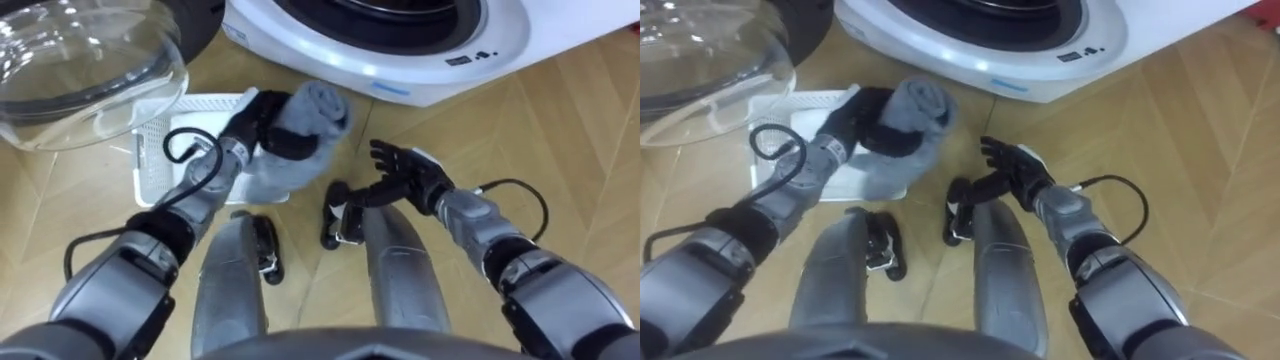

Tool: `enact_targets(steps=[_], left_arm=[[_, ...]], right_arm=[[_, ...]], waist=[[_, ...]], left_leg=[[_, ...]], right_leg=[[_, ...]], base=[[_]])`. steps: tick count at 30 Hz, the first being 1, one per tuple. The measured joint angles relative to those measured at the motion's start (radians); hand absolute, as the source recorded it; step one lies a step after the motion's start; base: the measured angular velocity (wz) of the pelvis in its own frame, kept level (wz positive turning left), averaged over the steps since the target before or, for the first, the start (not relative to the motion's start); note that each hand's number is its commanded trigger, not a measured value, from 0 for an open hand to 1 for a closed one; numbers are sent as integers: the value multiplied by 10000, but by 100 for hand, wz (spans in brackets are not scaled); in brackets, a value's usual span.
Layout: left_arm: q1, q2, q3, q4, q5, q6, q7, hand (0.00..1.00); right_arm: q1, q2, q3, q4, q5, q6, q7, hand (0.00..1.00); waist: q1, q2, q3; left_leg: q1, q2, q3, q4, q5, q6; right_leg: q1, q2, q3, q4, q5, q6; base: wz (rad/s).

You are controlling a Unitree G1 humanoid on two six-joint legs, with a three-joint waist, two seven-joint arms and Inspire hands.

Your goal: Put towel into washing machine

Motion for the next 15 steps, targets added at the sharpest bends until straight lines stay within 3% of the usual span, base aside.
enact_targets(steps=[5,13,15], left_arm=[[30,-132,-2,-467,-2388,0,-1208,100],[348,-151,94,-1365,-4041,3,-1978,100],[349,-151,70,-1389,-4566,25,-2154,100]], right_arm=[[18,45,-199,-848,-372,1,7,0],[207,200,-238,-1204,-328,-1,241,0],[207,235,-300,-1221,-360,6,351,0]], waist=[[34,-135,-84],[24,-361,-237],[35,-355,-241]], left_leg=[[58,0,29,10,10,12],[377,27,30,18,10,12],[393,54,15,36,11,11]], right_leg=[[56,-16,3,14,0,2],[398,15,4,-34,31,4],[448,37,-25,-91,91,-15]], base=[[0],[0],[0]])
